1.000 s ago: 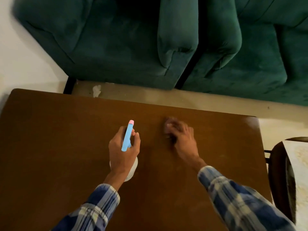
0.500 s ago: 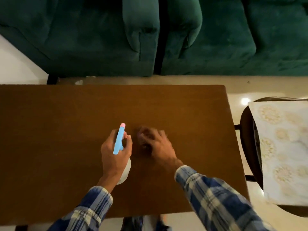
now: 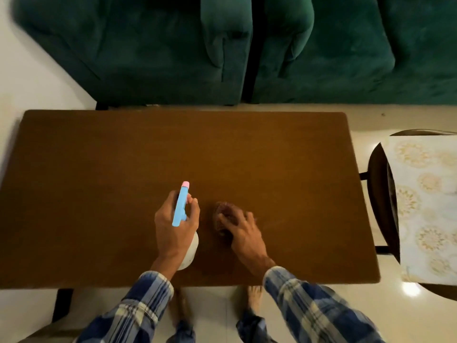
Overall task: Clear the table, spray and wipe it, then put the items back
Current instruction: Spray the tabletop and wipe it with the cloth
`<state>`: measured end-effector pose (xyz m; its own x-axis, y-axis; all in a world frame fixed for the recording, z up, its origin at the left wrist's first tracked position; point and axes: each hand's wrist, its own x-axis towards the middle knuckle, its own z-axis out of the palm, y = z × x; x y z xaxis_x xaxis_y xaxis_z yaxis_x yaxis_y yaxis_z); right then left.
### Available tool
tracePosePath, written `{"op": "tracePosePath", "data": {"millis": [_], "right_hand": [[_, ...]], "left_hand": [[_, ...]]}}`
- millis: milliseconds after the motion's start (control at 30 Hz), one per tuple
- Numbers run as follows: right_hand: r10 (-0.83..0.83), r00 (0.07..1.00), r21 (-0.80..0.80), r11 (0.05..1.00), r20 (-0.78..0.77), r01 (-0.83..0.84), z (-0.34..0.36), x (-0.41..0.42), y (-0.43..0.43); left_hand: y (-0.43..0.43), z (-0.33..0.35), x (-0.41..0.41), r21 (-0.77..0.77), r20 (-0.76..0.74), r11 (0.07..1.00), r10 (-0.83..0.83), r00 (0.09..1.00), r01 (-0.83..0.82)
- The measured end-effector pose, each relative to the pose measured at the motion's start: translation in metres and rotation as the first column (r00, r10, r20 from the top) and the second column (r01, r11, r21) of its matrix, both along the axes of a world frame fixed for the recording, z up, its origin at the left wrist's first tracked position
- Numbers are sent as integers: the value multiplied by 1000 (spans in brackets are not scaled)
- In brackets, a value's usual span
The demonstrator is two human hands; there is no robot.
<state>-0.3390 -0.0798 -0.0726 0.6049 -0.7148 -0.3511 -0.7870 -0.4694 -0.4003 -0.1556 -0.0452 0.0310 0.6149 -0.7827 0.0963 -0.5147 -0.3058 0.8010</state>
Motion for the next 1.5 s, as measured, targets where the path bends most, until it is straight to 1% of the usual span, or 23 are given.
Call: {"op": "tracePosePath", "data": {"millis": [67,133,167,200,300,367,433,500,533,567,633,667,733,767,867,933,1000,1067,1167,1233,1267,1367,1500], "right_hand": [[-385,922,-67,919,41,387,-2,-6,4],[-717,697,-61,694,34,717,-1,10,11],[-783,622,-54,620,12,783,4,28,15],[-782,623,-51,623,-13,781,9,56,24],[-468,884,-5,884,9,468,8,131,57],[-205,976,14,979,66,205,2,174,65],[-303,947,6,953,105,304,-3,215,51],[-581,808,32,813,99,581,0,253,34],[-602,794,35,798,88,602,1,273,35],[-526,846,29,850,85,526,2,289,39],[-140,984,19,990,114,139,1,310,63],[67,991,17,997,115,-69,-1,312,79],[289,954,-7,957,76,-290,-7,296,100],[259,964,-19,966,59,-258,-8,280,99],[-140,990,-39,989,32,141,-4,220,68],[-426,905,-56,903,24,426,-1,168,34],[-537,844,-74,841,7,536,3,122,11],[-464,884,-47,885,-57,462,10,83,15],[-120,990,-46,992,-69,117,10,27,54],[-158,986,-74,985,-51,154,2,-27,71],[-303,953,-89,950,-21,300,-2,-40,73],[-716,696,-56,694,42,717,1,-87,66],[-775,629,13,631,56,776,4,-106,54]], "left_hand": [[15,1,19,-6,-15,1000,9,1000,-9],[31,0,37,-15,-24,1000,14,1000,-14],[37,0,45,-19,-30,1000,17,999,-17],[47,-1,59,-26,-31,999,27,999,-28],[72,-2,91,-38,13,998,50,999,-50],[90,-2,119,-54,23,998,41,999,-40],[107,-5,146,-59,30,997,53,998,-51],[121,-7,169,-57,30,994,91,995,-89],[129,-9,182,-56,39,992,114,993,-112],[134,-11,192,-51,53,990,131,990,-128],[143,-17,207,-33,86,990,139,986,-137],[147,-19,211,-23,96,991,136,986,-134],[150,-20,210,-14,91,991,134,987,-134],[150,-19,205,-22,78,992,126,989,-125],[149,-18,186,-63,46,995,84,995,-81],[146,-17,166,-77,30,995,63,998,-60],[145,-17,145,-82,7,996,38,999,-37],[143,-20,117,-78,-8,997,-1,1000,1],[143,-23,74,-59,-22,997,-50,999,48],[142,-22,35,-49,-16,996,-75,997,74],[144,-24,29,-47,-30,996,-77,997,75],[149,-32,-8,1,-53,997,-75,996,75],[163,-43,-42,37,-58,995,-93,994,95]]}}
